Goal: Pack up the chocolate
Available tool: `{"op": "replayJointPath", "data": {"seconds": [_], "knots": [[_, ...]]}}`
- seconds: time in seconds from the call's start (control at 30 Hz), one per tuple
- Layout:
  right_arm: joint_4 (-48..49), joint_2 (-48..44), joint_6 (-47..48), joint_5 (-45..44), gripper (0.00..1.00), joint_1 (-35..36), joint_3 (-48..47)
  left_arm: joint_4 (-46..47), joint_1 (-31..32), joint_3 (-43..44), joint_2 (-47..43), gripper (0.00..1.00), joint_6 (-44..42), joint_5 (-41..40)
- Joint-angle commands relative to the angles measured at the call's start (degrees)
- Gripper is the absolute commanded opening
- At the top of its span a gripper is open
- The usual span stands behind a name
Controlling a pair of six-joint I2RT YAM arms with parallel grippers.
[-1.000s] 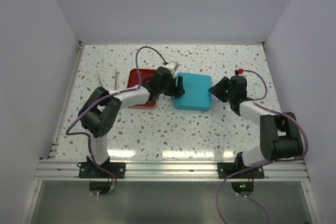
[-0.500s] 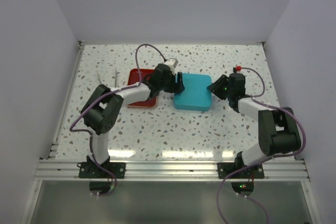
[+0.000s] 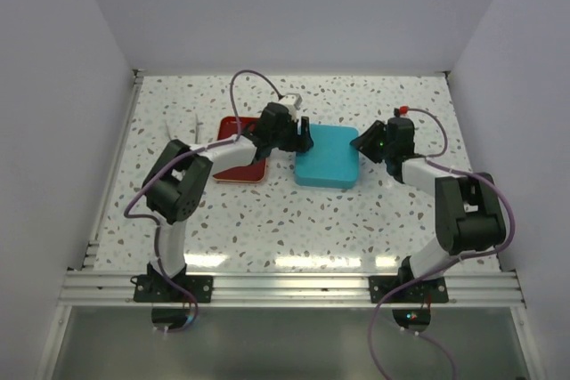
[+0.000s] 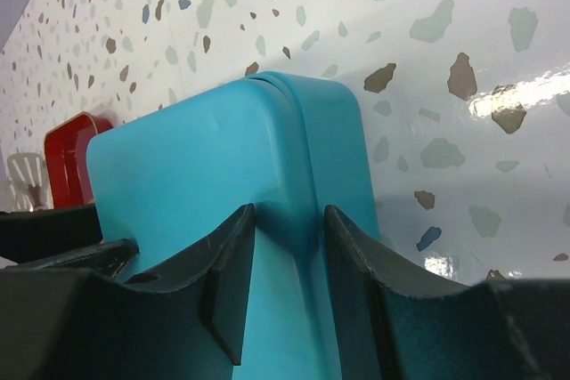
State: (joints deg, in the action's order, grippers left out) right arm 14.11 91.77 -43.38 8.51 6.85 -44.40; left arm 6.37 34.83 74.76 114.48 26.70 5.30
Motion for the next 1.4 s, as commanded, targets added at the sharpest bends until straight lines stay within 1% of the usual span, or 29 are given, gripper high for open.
{"op": "replayJointPath", "data": {"seconds": [0.0, 0.07, 0.1, 0.23, 0.33, 0.4, 0.43, 0.5, 0.53, 0.57, 0.67, 0.8, 0.9, 1.0, 1.1, 1.23, 1.3, 1.37], "knots": [[0.21, 0.0, 1.45, -0.51, 0.42, 0.27, -1.83, -0.57, -0.55, 1.62, 1.28, 0.72, -2.0, -0.12], [0.22, -0.97, 1.97, -1.13, 0.49, 0.27, -1.91, -0.31, -0.55, 1.7, 0.93, 0.73, -2.09, -0.11], [-0.39, -1.5, 3.11, -1.91, 0.57, 0.27, -2.61, -0.13, -0.64, 1.96, 0.66, 0.74, -2.18, -0.11], [-5.04, -6.32, 5.93, -3.76, 0.73, 0.27, -4.64, -0.13, -0.64, 3.19, 0.66, 0.77, -2.53, 0.15], [-7.51, -9.84, 8.12, -6.56, 0.77, 0.35, -4.73, -0.75, -0.64, 4.07, 1.1, 0.77, -2.7, 0.41], [-10.76, -14.32, 10.4, -8.42, 0.78, 0.97, -3.94, -0.66, -0.73, 4.08, 0.75, 0.78, -2.79, 0.15], [-12.77, -15.99, 11.03, -10.69, 0.79, 1.75, -3.5, -0.57, -0.64, 3.73, 0.49, 0.79, -2.79, -0.03], [-13.93, -19.68, 11.82, -12.46, 0.8, 2.9, -2.45, 0.57, -0.64, 3.37, -0.65, 0.8, -2.79, -0.12], [-16.11, -20.65, 12.17, -13.6, 0.8, 3.86, -2.18, 0.83, -0.73, 3.2, -1.01, 0.81, -2.88, -0.11], [-18.74, -21.62, 12.43, -16.92, 0.8, 6.48, -1.92, 1.01, -0.64, 3.28, -1.27, 0.81, -2.97, -0.03], [-21.74, -26.45, 12.53, -21.33, 0.8, 11.59, 0.45, 1.88, -0.64, 3.11, -2.94, 0.82, -2.97, 0.85], [-25.96, -34.61, 8.31, -24.76, 0.8, 13.01, 3.96, 2.68, -0.64, 2.85, -4.61, 0.83, -2.79, 2.43], [-29.57, -37.7, 6.73, -24.34, 0.81, 13.45, 5.02, 2.94, -0.73, 2.67, -5.31, 0.84, -2.53, 2.87], [-31.68, -38.42, 5.5, -22.5, 0.81, 13.98, 5.99, 3.29, -0.73, 1.8, -6.36, 0.83, -2.35, 2.79], [-31.42, -36.58, 4.62, -21.52, 0.8, 15.9, 7.57, 3.38, -0.64, 0.57, -8.29, 0.84, -2.18, 2.17], [-31.51, -35.34, 3.21, -23.1, 0.77, 21.08, 9.59, 2.68, -0.73, -2.68, -11.64, 0.84, -2.88, 0.33], [-31.51, -35.69, 2.07, -23.28, 0.75, 22.5, 11.0, 2.24, -0.64, -3.48, -13.48, 0.84, -3.41, -0.29], [-31.77, -36.48, 1.45, -23.63, 0.75, 23.29, 11.97, 1.81, -0.73, -4.62, -14.8, 0.84, -3.76, -0.9]]}}
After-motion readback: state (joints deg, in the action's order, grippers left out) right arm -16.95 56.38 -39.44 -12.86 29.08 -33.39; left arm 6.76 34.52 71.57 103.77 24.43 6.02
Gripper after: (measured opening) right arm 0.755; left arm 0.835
